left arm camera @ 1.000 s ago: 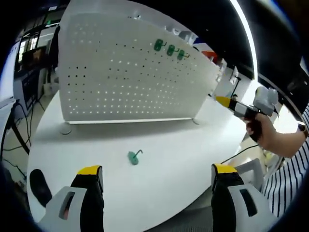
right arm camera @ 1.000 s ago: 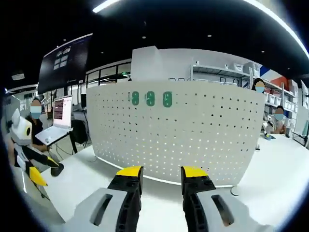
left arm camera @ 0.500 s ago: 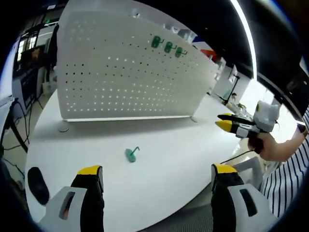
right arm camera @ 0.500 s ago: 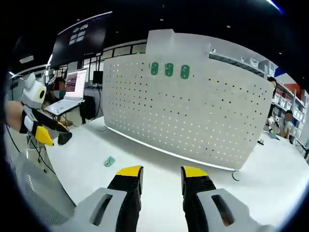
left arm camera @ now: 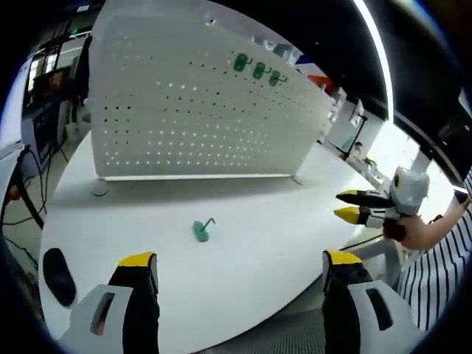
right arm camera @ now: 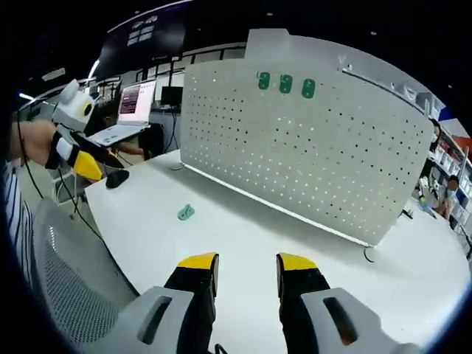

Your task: Insert the hook assembly into the mounting plate slot until the hook locks in place.

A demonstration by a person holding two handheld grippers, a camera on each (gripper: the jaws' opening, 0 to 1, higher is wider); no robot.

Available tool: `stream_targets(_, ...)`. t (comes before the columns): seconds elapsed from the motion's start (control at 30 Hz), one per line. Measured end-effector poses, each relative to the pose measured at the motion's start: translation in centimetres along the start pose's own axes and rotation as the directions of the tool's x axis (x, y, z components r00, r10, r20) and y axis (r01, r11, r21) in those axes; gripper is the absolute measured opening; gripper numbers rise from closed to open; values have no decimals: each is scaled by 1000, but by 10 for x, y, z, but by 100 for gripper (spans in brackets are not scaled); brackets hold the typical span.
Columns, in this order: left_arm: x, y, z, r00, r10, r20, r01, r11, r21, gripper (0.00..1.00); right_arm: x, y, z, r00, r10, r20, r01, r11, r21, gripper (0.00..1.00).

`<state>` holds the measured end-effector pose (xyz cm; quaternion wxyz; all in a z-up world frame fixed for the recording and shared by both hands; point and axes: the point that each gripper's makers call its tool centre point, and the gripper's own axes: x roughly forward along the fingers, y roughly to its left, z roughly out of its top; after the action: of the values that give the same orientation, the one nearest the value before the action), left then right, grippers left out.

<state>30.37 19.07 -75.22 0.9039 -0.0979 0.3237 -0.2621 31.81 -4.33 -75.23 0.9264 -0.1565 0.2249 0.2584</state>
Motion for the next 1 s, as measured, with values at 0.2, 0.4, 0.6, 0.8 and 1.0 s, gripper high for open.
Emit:
stream_targets(0.2,-2,4,-2,1000,7,-5,-7,1000,-6,94,0,17,-8,997,76,-32,-78,995,-69,29)
stream_targets(0.4,-2,8,-5,1000,14,-16,-14,1000,-14,93,4,29,-14,987,148,-66,-155,981,-114,28)
stream_targets(0.6,1,10,-9,999,14,-32,-15,1000,-24,93,21,39,-9,976,203,-82,-216,952,-219,27)
stream_targets(0.8,4,15,-11,999,19,-43,-21,999,-36,93,46,52,4,963,261,-75,-271,925,-266,27)
stream_targets(1.0,5,21,-17,997,33,-67,-35,999,-35,93,72,62,6,943,316,-99,-332,894,-303,27)
